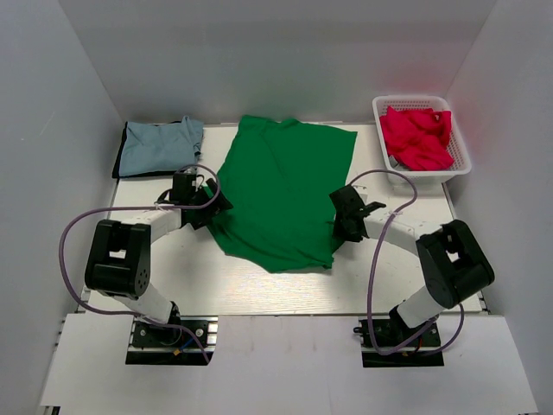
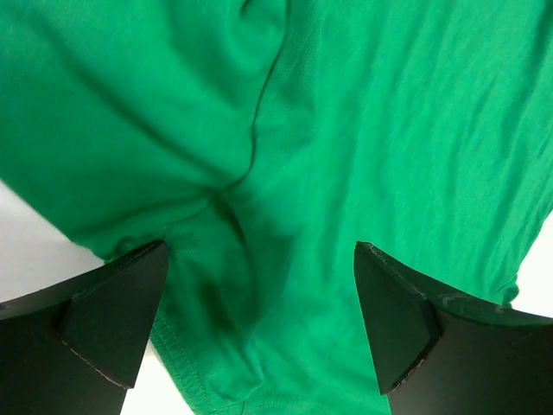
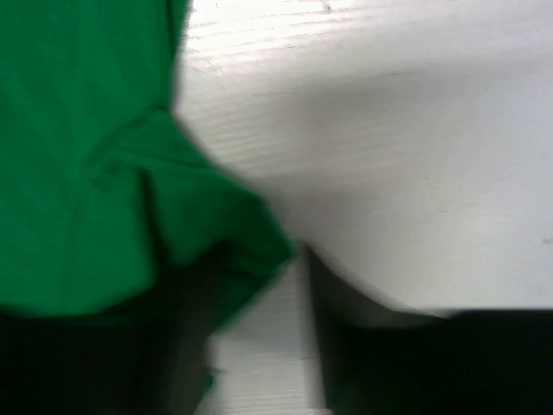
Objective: Fold and stack the t-shirts
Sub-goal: Flatten out the tshirt
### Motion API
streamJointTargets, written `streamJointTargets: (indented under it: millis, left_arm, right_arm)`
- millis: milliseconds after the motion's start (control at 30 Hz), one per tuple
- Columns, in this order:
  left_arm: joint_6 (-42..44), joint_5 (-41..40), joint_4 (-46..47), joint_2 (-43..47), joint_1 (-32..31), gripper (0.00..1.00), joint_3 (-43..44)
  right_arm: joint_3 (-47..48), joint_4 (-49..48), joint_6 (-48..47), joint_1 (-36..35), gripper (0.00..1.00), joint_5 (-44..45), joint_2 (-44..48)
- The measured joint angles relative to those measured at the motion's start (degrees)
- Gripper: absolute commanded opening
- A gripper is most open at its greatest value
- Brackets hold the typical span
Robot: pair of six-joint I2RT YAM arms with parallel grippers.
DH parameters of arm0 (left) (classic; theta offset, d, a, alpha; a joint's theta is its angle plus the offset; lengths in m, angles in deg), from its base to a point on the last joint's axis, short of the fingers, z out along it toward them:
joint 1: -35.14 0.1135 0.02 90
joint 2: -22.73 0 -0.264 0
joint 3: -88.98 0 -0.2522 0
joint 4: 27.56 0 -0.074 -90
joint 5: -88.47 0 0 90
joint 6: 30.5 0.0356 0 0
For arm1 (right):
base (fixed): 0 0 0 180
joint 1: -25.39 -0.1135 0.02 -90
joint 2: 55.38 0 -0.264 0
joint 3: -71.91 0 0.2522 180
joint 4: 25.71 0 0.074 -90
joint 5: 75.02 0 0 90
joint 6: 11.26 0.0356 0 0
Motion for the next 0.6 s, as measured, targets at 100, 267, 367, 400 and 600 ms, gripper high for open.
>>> streamJointTargets:
  millis: [100,267,367,400,600]
  left_arm:
    - [-0.04,-0.15,1.44,-1.40,0.00,1.00,0.92]
    - [-0.04,-1.14,2.62,-2.43,-0.11,1.00,1.62]
    - [-0.02,-1.95,2.69,-2.80,-0.22,1.00,2.05]
    - [0.02,-2.16,2.73,-2.86,-0.28,1.00,2.10]
    - [0.66,-2.45,1.90,-2.80,-0.48,1.00,2.43]
  right_arm:
    - [0.09,-0.98,0.28,0.66,0.00,-1.05,-0.59]
    - [-0.28,0.37,1.29,1.99,0.00,-1.68,0.50]
    - [-0.13,5.92,2.05,2.78,0.00,0.63,3.06]
    - [0.26,8.37,2.40,3.10,0.00,1.84,4.13]
    - [4.76,20.46,4.22,5.33,0.14,7.82,9.35]
